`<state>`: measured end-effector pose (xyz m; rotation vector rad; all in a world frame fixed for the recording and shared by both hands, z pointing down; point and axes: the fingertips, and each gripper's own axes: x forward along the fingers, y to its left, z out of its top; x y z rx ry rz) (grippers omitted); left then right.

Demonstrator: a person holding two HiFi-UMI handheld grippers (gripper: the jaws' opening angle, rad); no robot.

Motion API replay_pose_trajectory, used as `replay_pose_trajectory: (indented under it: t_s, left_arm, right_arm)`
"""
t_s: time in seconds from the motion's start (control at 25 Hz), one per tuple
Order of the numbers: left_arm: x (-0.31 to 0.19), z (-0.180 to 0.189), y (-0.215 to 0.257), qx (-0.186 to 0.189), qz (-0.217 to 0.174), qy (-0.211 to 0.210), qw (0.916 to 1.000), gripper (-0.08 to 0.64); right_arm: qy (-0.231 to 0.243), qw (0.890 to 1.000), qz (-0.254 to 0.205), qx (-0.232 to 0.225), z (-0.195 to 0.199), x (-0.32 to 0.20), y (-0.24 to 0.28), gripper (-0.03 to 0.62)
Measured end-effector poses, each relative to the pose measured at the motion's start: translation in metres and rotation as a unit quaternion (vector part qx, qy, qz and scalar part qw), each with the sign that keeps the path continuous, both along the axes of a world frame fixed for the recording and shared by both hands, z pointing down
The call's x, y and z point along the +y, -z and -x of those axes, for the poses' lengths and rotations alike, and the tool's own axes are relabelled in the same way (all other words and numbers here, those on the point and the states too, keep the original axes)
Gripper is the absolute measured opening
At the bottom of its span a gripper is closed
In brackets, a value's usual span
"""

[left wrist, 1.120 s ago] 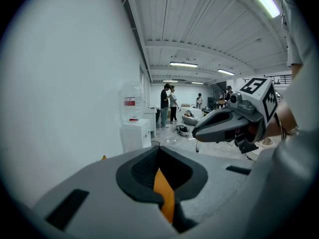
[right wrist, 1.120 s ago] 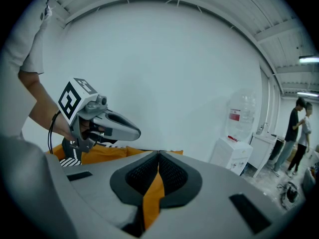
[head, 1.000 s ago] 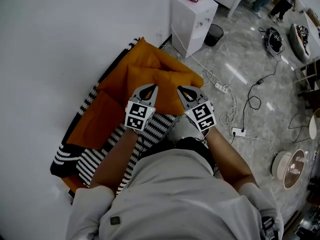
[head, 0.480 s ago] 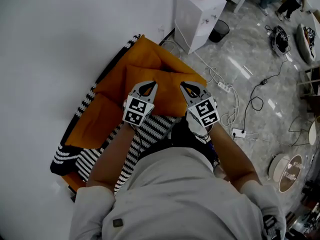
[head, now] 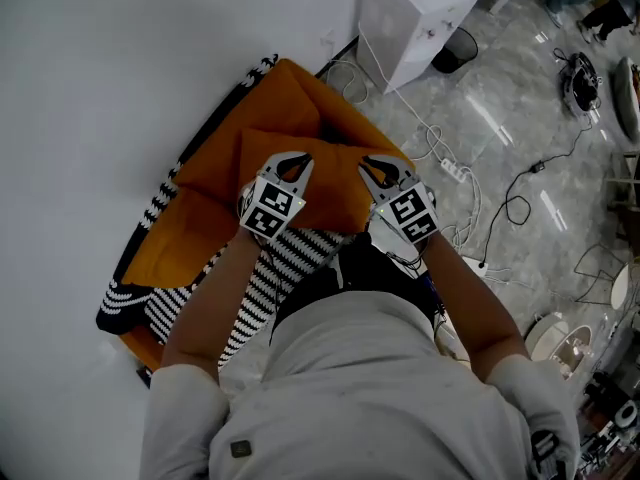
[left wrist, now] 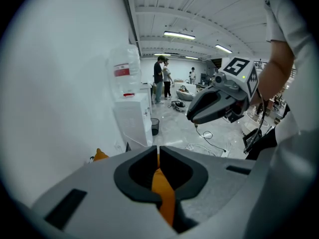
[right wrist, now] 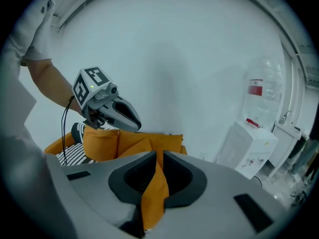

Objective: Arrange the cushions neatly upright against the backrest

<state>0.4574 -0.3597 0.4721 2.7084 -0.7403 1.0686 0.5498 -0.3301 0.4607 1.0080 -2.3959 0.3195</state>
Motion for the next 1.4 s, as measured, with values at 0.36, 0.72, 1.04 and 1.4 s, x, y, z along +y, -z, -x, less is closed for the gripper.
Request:
replay_pose_trajectory:
  t_s: [0.36, 0.72, 1.04, 1.4]
  left_arm:
    - [-0.041, -0.014, -0.07, -0.065, 0.043, -0.058, 0.9953, 0.09]
    - [-0.066, -0.015, -0.162, -0.139, 0.119, -0.152, 0.9714, 0.184]
    - [-0.074, -0.003, -0.233, -0.213, 0.17, -0.209, 0.9393, 0.234]
    - [-0.079, 0.007, -0.281, -0.268, 0.217, -0.264, 0.9007, 0.284]
  right_arm:
    - [0.059, 0.996, 0.068, 0.012, -0.013, -0.042, -0.075, 0.167]
    - [0.117, 0.984, 0.127, 0.041, -0.022, -0.068, -0.165, 0.213]
    - [0.193, 0.964, 0.174, 0.055, -0.018, -0.068, -0.231, 0.248]
    - [0.234, 0.948, 0.204, 0.064, -0.012, -0.072, -0.29, 0.259]
